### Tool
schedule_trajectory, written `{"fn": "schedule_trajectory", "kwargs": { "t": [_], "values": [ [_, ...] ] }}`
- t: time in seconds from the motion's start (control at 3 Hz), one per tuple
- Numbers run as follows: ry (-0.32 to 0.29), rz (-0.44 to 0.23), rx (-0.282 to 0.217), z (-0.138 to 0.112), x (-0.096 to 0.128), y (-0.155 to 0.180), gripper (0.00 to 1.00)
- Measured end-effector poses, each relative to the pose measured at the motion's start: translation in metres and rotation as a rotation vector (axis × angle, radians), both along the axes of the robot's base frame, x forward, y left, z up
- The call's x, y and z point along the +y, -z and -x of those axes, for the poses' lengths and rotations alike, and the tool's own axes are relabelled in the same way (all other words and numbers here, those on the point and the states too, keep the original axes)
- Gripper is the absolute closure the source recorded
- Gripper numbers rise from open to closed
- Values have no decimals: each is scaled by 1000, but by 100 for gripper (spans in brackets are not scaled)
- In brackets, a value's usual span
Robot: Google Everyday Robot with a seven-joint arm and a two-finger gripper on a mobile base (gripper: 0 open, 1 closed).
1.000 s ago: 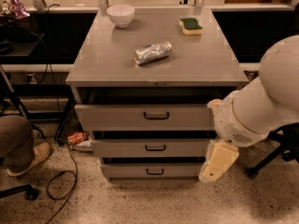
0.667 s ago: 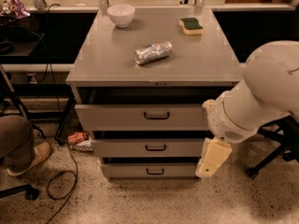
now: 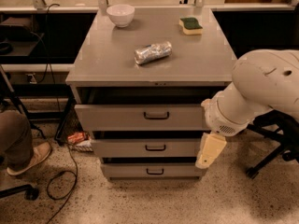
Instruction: Open top drawer
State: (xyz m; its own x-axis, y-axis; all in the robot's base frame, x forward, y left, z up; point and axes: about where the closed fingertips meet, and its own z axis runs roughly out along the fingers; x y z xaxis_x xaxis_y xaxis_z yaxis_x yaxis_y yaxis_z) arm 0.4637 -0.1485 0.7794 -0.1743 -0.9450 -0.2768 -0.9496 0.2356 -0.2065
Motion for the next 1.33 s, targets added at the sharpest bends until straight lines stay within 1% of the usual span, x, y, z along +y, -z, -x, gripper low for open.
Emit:
{"fn": "schedule_trajectory", "kwargs": {
  "t": [0.33, 0.67, 1.0, 1.33],
  "values": [
    [-49, 9, -87, -16, 5, 0, 0],
    [-79, 9, -169, -48, 9, 9, 0],
    [-79, 9, -169, -48, 9, 9, 0],
    [-89, 79, -185, -73, -10, 39, 0]
  ]
}}
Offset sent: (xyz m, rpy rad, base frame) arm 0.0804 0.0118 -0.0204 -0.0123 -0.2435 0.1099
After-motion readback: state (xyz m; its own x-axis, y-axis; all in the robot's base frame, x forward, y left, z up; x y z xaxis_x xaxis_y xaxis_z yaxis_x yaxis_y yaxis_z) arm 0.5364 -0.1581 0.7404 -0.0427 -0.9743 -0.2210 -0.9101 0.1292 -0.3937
